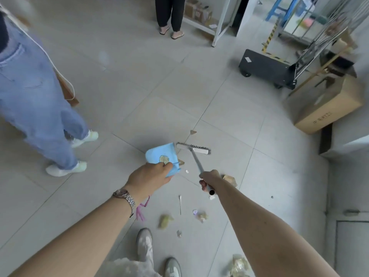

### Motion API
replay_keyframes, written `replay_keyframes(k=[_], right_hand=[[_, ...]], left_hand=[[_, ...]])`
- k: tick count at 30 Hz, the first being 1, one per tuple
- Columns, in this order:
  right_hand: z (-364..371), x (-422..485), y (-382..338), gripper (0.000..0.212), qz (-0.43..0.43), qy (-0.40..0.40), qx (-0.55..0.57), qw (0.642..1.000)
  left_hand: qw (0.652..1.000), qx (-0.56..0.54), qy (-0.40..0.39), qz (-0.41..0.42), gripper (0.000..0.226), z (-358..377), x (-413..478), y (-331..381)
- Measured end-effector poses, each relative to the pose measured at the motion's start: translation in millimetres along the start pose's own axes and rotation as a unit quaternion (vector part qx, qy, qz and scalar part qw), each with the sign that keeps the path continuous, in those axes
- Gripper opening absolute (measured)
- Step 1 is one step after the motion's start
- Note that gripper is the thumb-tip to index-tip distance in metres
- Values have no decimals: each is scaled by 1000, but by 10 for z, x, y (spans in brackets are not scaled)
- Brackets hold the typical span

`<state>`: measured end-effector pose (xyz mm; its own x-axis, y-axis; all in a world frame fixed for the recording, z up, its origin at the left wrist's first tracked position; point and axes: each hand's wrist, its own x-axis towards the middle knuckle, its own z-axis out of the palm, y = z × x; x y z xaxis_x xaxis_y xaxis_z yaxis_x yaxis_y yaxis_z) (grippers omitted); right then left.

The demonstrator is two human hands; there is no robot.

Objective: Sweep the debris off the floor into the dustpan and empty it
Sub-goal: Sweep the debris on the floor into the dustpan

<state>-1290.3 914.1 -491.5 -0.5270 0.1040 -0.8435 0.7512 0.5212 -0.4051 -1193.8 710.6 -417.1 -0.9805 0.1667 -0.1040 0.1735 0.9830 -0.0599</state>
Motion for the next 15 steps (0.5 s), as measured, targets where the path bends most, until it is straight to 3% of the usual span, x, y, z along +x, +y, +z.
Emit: replay_keyframes(k=[2,4,6,9,12,15], right_hand=[[1,212,-288,10,-18,-2,-10,1000],[44,470,-589,13,-29,9,-8,999],[84,767,-898,16,-24,21,14,999],[139,1229,-1294,19,-2,29,39,999],[204,1650,-1617,12,20,28,69,997],[264,1970,-1799,15,59,26,19,998]], left_hand=[[1000,6,-8,3,16,-10,250,-151],[1000,9,10,23,41,55,498,-356],[1000,-14,25,3,18,116,797,-591],[999,-46,-6,-12,29,309,1233,-908],[996,-82,15,-12,23,550,1540,-1206],[993,-106,38,-41,21,656,1776,-1432]])
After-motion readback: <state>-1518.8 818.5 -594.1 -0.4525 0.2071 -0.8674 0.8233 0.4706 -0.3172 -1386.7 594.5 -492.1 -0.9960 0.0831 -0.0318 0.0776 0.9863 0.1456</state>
